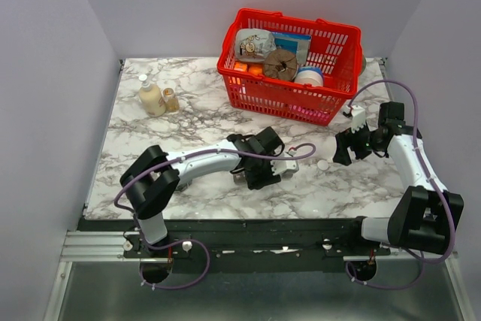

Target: Sort the pills into containers

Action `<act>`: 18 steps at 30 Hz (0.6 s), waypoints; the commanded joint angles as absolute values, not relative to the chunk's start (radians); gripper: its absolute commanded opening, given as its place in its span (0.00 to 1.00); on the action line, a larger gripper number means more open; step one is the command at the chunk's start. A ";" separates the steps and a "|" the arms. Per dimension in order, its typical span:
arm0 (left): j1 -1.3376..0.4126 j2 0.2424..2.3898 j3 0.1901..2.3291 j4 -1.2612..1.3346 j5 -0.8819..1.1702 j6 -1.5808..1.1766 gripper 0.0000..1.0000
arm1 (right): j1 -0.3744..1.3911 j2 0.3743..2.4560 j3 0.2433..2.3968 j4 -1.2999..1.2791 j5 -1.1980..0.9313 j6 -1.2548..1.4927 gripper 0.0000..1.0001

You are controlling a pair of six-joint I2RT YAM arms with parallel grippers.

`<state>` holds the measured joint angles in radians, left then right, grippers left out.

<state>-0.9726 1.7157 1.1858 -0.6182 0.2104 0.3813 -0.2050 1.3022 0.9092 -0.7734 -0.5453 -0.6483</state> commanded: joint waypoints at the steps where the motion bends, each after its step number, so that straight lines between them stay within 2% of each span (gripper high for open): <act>1: -0.989 1.781 1.278 -0.733 0.126 0.370 0.00 | -0.213 1.282 0.917 -0.801 -0.580 -0.666 0.94; 18: -1.035 1.974 1.531 -0.966 -0.113 0.278 0.00 | -0.213 1.267 0.920 -0.811 -0.594 -0.669 0.94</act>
